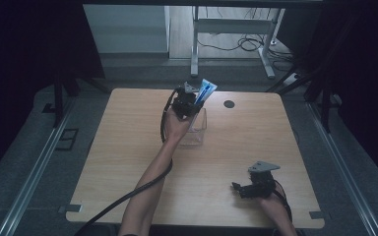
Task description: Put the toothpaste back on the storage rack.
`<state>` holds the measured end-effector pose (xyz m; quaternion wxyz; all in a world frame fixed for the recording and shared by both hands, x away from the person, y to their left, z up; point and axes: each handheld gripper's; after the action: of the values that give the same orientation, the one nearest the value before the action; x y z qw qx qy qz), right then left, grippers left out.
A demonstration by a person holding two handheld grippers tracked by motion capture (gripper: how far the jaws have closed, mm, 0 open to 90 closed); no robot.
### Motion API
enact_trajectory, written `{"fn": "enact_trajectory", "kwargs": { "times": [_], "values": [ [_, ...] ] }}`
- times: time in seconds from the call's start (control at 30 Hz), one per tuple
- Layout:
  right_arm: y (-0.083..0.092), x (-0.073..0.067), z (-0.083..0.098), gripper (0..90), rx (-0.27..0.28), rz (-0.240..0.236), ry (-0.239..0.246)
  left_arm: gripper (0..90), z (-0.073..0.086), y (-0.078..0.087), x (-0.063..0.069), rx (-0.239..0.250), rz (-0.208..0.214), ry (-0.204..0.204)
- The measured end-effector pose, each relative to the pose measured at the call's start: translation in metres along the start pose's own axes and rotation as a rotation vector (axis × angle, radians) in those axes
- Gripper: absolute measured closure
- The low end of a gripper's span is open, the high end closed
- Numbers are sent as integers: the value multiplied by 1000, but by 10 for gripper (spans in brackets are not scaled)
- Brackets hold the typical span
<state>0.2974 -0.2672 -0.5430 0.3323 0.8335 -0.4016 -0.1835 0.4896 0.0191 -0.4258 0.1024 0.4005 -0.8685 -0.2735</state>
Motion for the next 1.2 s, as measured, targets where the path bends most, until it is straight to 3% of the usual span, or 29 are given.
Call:
{"fn": "enact_trajectory", "kwargs": {
  "times": [0.47,0.93,1.13,1.2],
  "values": [
    [0,0,0,61,0,0,0,733,12,-5,2,-11,10,-25],
    [0,0,0,61,-1,-1,-1,721,21,-8,4,-57,29,-66],
    [0,0,0,61,-1,-1,-1,709,24,-7,3,-59,47,-59],
    [0,0,0,61,-1,0,0,693,25,-8,2,-84,33,-68]
  ]
}}
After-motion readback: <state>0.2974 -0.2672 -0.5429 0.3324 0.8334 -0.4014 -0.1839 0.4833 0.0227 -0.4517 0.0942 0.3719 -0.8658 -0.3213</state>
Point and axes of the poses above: each handheld gripper's, and its own axes: y roughly backward along the jaws, z roughly out of its underside, x roughly to its right, and after that the axes turned 3 degrees about -y, right-handed
